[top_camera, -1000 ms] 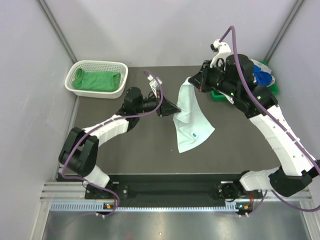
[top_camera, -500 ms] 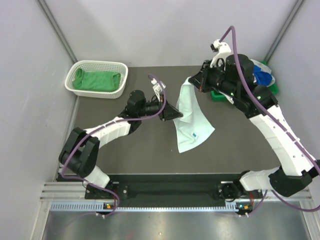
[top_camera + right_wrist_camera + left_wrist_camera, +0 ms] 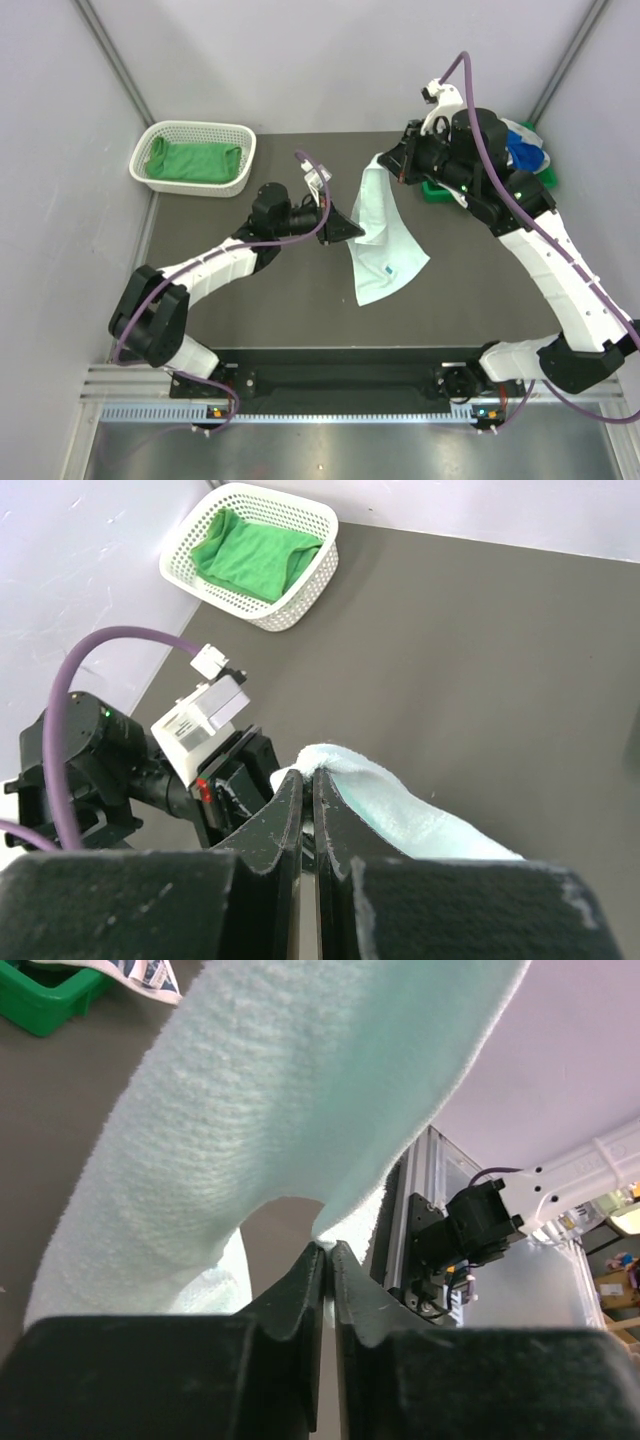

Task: Fold and stack the towels
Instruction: Flatten out the crumpled towel

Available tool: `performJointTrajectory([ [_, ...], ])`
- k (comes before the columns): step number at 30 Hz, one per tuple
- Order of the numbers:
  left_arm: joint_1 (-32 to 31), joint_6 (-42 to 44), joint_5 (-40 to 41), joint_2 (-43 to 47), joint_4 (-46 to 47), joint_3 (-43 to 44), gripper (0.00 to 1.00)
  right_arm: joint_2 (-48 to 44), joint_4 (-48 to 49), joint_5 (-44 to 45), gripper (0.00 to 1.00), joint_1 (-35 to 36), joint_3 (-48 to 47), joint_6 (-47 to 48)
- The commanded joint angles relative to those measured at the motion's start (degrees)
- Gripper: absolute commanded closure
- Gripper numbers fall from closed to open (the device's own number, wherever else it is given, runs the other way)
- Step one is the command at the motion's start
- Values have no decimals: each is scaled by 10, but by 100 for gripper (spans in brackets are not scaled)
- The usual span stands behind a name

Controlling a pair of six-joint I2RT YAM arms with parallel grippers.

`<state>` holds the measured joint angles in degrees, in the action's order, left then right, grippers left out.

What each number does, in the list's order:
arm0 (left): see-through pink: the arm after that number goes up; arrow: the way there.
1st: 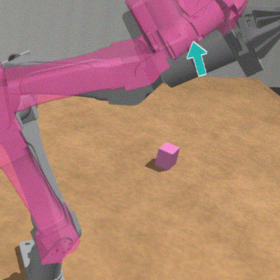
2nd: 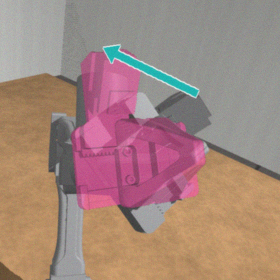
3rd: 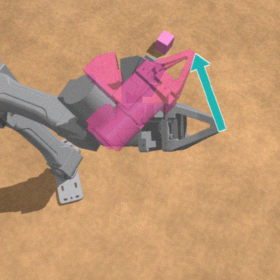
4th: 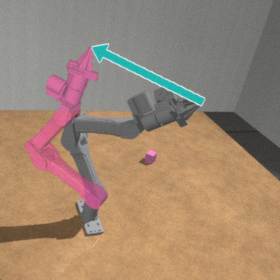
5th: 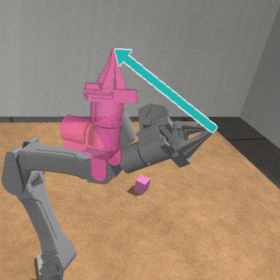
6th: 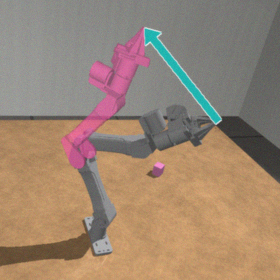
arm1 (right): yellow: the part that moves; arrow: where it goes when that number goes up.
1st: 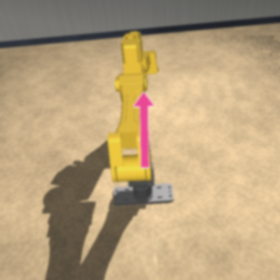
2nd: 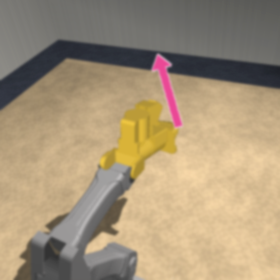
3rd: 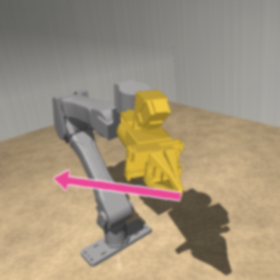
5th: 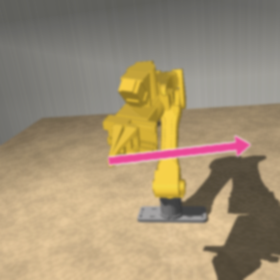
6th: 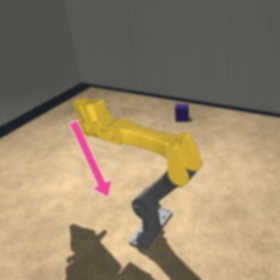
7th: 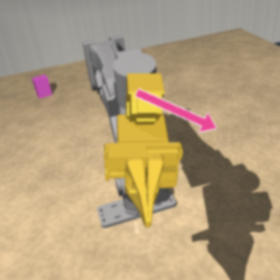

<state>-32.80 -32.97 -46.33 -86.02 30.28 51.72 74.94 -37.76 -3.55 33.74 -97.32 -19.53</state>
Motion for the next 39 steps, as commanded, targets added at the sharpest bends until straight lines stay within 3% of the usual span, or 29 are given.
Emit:
performJointTrajectory([
  [1,-10,11,18,35,-12,0,94,-25,25,5,100,3,-17,3],
  [2,-12,12,23,41,-31,5,100,-27,24,6,100,3,-16,4],
  [6,-21,51,104,102,-156,42,100,-47,23,9,100,3,-4,4],
  [8,-26,68,173,147,-261,70,100,-58,21,13,100,3,-2,4],
  [11,-29,96,240,197,-394,145,100,-82,15,14,100,2,0,-2],
  [14,-30,113,249,218,-476,229,100,-110,14,11,100,2,1,-8],
  [27,-38,164,166,231,-605,460,100,-216,35,-65,100,3,5,-69],
  [34,-39,169,239,190,-645,563,100,-215,41,-68,100,3,-37,-96],
  [39,-37,169,321,135,-658,600,100,-166,48,-41,100,3,-31,-91],
])
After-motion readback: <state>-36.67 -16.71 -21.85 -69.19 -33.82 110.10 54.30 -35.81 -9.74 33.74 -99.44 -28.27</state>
